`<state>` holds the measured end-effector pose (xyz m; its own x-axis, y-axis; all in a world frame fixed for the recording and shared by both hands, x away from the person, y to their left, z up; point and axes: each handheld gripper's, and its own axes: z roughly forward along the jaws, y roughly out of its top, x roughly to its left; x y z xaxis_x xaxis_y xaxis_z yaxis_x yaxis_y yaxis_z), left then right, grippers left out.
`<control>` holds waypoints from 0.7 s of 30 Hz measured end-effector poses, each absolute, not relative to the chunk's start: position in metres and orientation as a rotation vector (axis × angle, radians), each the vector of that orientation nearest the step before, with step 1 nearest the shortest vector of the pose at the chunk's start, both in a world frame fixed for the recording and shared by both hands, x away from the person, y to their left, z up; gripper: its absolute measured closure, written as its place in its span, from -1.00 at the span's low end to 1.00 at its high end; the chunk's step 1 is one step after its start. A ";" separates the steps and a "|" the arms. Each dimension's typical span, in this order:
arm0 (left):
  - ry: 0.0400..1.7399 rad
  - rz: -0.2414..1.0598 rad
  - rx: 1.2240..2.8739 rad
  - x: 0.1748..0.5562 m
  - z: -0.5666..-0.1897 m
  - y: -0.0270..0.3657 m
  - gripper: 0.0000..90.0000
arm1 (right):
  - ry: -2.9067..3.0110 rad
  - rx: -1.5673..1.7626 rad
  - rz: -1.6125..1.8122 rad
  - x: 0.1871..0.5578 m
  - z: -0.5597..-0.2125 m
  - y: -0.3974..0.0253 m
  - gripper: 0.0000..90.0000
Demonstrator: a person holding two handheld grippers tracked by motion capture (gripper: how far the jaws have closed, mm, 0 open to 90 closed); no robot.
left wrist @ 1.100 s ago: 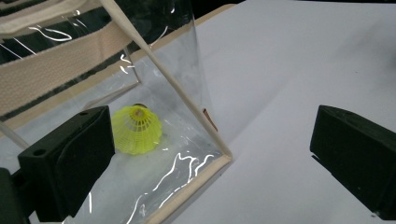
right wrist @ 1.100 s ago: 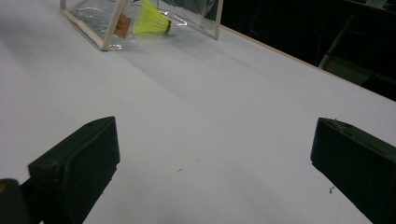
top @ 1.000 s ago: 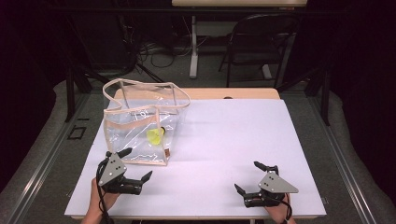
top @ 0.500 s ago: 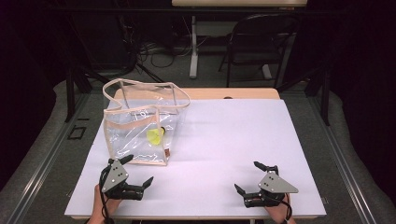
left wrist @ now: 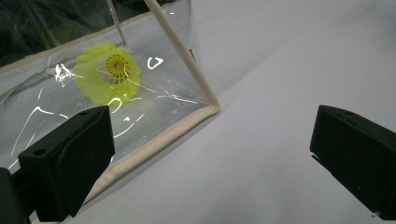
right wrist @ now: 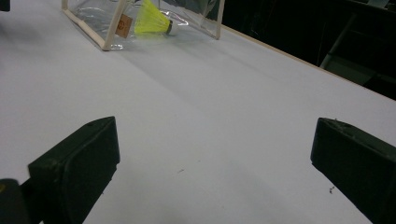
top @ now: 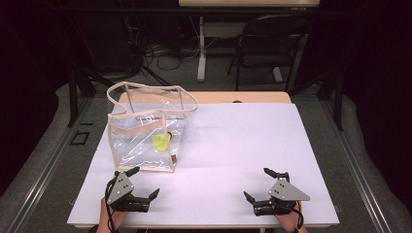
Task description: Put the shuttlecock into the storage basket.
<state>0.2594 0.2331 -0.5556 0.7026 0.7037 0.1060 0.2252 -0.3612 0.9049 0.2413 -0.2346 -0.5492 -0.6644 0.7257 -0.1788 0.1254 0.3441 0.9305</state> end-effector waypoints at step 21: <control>0.727 0.585 1.919 0.263 -0.564 0.236 -1.00 | 2.026 0.736 1.327 0.241 -0.549 -0.235 -0.98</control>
<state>0.2630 0.2363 -0.5640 0.7070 0.7014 0.0902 0.2380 -0.3561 0.9036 0.2414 -0.2354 -0.5492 -0.6658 0.7238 -0.1815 0.1232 0.3464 0.9300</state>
